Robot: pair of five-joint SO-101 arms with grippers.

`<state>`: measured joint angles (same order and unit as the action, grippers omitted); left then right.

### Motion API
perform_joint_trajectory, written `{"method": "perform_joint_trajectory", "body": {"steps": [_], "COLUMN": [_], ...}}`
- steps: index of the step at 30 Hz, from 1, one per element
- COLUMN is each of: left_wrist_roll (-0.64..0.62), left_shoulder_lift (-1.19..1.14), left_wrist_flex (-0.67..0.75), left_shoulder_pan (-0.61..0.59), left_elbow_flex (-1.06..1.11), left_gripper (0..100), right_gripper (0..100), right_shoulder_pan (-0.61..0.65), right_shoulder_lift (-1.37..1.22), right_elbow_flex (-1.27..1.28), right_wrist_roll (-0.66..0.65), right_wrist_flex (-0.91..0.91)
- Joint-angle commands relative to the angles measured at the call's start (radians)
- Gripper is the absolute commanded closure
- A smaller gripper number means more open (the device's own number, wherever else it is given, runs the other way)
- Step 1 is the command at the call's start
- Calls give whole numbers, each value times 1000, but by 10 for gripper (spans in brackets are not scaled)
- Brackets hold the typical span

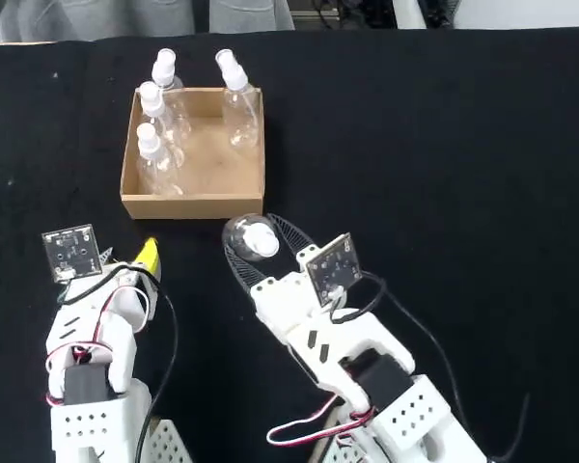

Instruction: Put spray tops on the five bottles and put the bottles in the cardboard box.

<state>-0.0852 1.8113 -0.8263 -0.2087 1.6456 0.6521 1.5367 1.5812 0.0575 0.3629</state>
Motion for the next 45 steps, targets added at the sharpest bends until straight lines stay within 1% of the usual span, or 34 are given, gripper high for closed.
{"method": "perform_joint_trajectory", "body": {"steps": [1,6,13,15,20,22,40,45], "left_wrist_roll": [9,9,6,8,8,8,3,2], "left_shoulder_lift": [15,15,9,9,9,9,9,11], "left_wrist_flex": [15,15,3,-32,-175,-203,-218,-316], "left_shoulder_pan": [-13,-13,-13,-15,-15,-15,-12,4], "left_elbow_flex": [13,53,54,54,54,54,54,54], "left_gripper": [800,800,805,805,805,805,805,805], "right_gripper": [872,871,871,871,871,871,874,874], "right_shoulder_pan": [-21,-21,-21,-21,-21,-21,-21,-21], "right_shoulder_lift": [24,24,24,24,24,24,24,24], "right_elbow_flex": [-7,-7,-7,-7,-7,-7,1,-4], "right_wrist_roll": [3,3,3,3,6,8,9,3], "right_wrist_flex": [-8,-8,-2,-2,0,0,0,2]}}
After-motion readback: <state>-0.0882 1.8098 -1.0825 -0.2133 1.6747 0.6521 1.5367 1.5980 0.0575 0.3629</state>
